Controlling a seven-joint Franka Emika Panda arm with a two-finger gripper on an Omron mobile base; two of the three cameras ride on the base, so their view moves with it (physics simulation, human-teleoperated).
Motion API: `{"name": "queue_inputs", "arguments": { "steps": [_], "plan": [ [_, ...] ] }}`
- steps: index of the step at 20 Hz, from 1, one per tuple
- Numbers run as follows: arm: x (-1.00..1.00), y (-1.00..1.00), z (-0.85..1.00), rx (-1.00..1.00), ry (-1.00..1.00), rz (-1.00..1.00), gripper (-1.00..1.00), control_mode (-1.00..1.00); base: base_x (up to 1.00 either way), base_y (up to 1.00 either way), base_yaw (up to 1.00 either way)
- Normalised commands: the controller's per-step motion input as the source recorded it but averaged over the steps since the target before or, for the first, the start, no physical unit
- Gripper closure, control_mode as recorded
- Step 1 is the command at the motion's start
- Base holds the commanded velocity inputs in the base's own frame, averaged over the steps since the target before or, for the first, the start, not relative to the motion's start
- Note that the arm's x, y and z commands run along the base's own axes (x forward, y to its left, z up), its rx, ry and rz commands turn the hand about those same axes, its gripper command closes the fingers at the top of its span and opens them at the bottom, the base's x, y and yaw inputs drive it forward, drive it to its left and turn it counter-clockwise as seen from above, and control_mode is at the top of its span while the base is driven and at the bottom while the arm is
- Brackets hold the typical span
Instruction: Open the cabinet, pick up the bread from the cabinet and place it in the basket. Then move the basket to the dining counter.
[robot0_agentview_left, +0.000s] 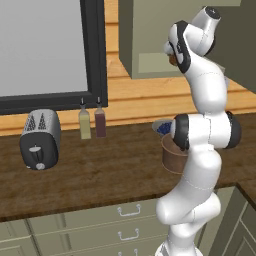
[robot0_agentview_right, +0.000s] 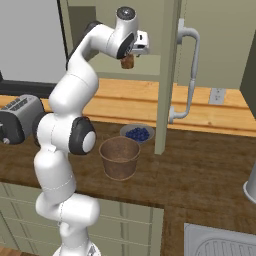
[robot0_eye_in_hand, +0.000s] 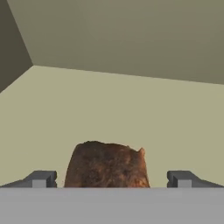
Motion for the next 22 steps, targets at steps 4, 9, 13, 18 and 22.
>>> {"name": "queue_inputs", "arguments": {
  "steps": [4,9,13,18,22],
  "plan": [
    [0.00,0.00,-0.21,0.00,-0.01,0.00,-1.00,-1.00,0.00,0.00,0.00],
    [0.00,0.00,-0.48,0.00,-0.03,0.00,1.00,-1.00,0.00,0.00,0.00],
    [0.00,0.00,-0.30,0.00,-0.05,0.00,1.00,-1.00,0.00,0.00,0.00],
    [0.00,0.04,-0.27,0.00,-0.06,0.00,1.00,-1.00,0.00,0.00,0.00],
    [-0.06,0.14,-0.29,0.00,-0.23,-0.08,1.00,-1.00,0.00,0.00,0.00]
  ]
}}
